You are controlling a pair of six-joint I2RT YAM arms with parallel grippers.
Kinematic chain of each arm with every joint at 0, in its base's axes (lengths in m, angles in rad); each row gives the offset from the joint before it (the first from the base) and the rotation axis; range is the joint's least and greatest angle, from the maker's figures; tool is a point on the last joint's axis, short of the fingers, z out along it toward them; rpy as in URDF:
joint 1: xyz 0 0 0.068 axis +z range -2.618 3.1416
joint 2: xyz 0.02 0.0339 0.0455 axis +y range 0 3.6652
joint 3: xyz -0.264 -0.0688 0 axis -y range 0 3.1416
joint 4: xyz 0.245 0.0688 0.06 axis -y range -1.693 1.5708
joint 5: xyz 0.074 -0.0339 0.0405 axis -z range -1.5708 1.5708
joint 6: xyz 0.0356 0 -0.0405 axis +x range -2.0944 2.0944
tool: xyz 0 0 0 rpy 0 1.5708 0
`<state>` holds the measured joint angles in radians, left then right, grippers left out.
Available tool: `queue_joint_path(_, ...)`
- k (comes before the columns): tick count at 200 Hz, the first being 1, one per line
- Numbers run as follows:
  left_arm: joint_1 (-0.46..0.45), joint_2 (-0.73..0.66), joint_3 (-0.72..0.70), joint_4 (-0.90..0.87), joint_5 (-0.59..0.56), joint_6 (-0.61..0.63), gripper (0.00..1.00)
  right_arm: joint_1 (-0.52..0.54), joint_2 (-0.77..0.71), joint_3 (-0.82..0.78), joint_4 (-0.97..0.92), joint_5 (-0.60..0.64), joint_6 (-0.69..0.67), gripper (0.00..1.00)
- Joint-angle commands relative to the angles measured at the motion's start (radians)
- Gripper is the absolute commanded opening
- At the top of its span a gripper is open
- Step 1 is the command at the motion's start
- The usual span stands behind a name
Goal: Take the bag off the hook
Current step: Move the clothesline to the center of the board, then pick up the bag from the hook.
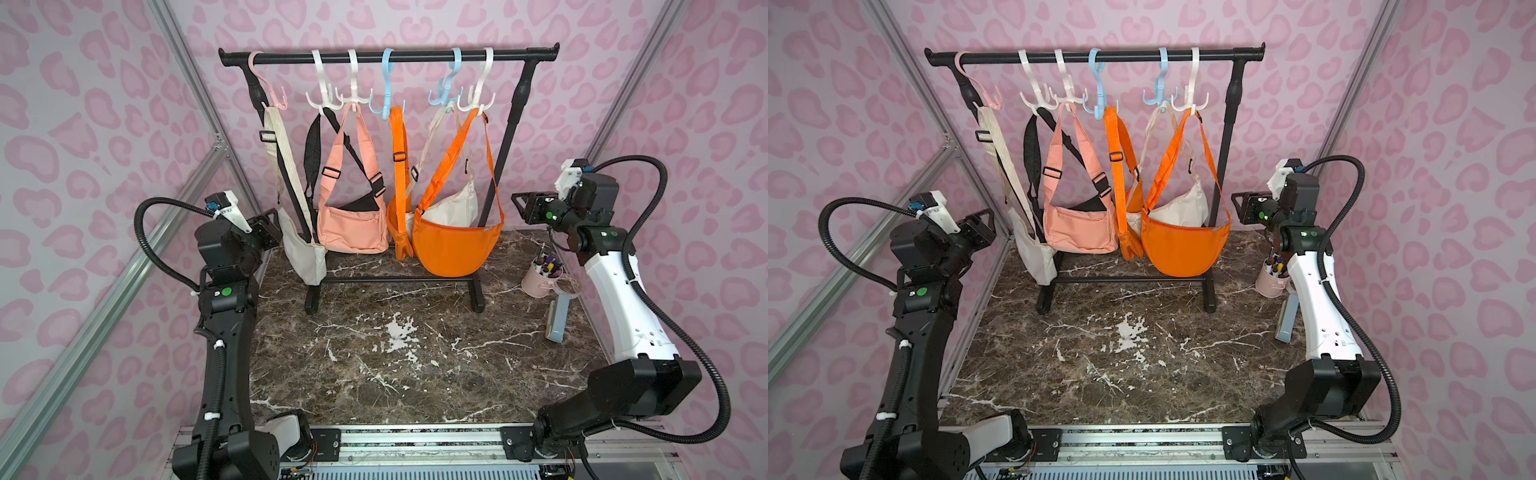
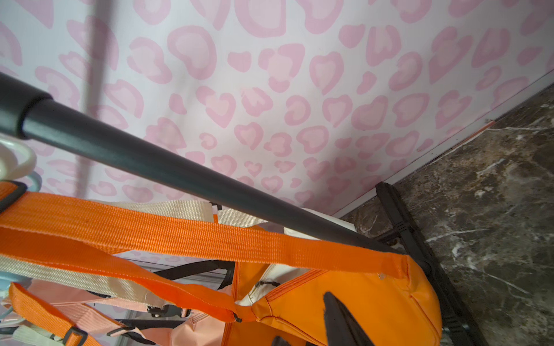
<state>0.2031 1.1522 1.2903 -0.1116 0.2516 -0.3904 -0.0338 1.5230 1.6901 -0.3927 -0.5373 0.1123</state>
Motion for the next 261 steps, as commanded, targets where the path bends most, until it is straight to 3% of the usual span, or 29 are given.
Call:
queue_joint_path(1, -0.059, -0.040, 0.015, -0.024, -0.034, 0.052, 0.53, 0.006, -0.021, -0.034, 0.024, 0.026, -0.049, 0.36)
queue_joint_path(68, -0.376, -0.056, 0.118, -0.084, -0.106, 0.155, 0.53, 0.034, -0.070, -0.103, 0.071, 0.065, -0.062, 0.39)
queue_joint_path(132, -0.648, 0.081, 0.218, -0.068, -0.169, 0.223, 0.53, 0.040, -0.089, -0.138, 0.084, 0.078, -0.072, 0.39)
queue_joint_path(193, -0.757, 0.277, 0.376, -0.039, -0.156, 0.264, 0.53, 0.041, -0.091, -0.167, 0.129, 0.080, -0.062, 0.39)
queue_joint_path(261, -0.796, 0.459, 0.524, -0.040, -0.143, 0.292, 0.53, 0.043, -0.060, -0.162, 0.150, 0.065, -0.071, 0.39)
